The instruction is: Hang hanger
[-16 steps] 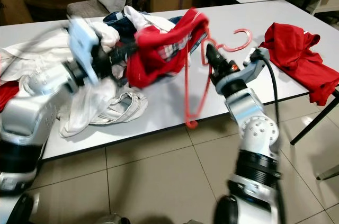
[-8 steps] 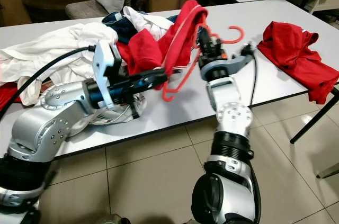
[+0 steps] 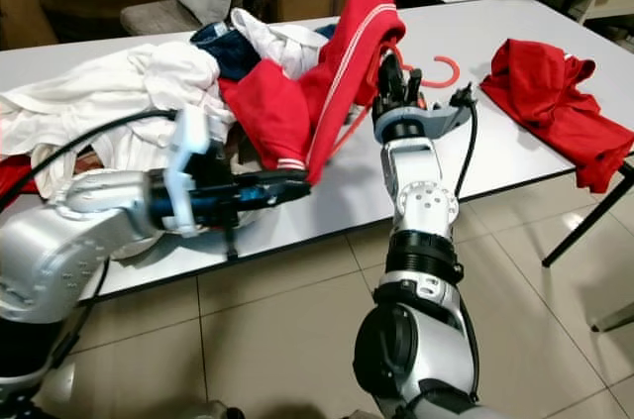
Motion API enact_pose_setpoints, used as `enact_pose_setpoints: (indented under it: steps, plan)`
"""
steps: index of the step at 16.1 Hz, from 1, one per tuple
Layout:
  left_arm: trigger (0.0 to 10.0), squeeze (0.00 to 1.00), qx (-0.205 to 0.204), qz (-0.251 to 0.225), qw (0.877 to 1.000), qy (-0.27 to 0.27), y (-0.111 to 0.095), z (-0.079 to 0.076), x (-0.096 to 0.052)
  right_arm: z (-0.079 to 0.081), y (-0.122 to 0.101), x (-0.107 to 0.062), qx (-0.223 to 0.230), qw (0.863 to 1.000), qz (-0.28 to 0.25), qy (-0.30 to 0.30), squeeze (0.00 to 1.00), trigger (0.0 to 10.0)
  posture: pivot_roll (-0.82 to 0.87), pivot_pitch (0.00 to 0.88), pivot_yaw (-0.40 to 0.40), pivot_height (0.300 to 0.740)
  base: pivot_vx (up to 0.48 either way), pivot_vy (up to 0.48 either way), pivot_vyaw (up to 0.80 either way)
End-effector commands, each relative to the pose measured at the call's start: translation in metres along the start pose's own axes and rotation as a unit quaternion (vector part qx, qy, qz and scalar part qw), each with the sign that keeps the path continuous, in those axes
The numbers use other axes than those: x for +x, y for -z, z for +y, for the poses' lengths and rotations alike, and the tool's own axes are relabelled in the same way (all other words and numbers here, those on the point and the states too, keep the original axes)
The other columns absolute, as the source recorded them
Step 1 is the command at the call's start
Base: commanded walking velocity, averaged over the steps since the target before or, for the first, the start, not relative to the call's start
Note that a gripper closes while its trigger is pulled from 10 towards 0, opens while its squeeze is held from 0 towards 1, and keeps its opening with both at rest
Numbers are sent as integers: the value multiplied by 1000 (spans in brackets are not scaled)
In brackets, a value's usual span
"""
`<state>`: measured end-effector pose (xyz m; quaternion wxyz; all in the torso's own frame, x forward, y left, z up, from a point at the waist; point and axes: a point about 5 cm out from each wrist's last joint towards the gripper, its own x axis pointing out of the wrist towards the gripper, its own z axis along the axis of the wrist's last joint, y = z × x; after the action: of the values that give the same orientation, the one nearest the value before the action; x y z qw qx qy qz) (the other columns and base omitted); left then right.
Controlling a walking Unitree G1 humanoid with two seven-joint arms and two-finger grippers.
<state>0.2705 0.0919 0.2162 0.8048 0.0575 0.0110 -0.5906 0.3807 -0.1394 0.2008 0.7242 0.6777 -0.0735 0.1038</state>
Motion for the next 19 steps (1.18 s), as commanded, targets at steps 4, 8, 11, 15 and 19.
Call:
enact_pose_setpoints:
  steps: [4,8,11,15,19]
  plan:
    - [0,0,8,11,1000,-1,2,1,8,21,10,9,44,998,-12,-37,0,10000,-100,0,-1,740,0,0,0]
    - [0,0,-20,-37,998,54,-9,-12,12,20,15,12,0,999,-4,-33,0,10000,-97,0,-4,740,0,0,0]
    - [0,0,-60,-105,989,85,-27,-26,31,19,31,15,-56,998,22,-24,0,10000,-92,0,-6,740,0,0,0]
    - [2627,0,52,11,998,-22,-2,-4,40,30,49,12,-37,997,43,-59,0,10000,-99,0,1,740,0,0,0]
    - [10000,667,102,81,987,-92,14,14,34,34,41,14,-31,997,40,-61,0,10000,-108,0,4,740,0,0,0]
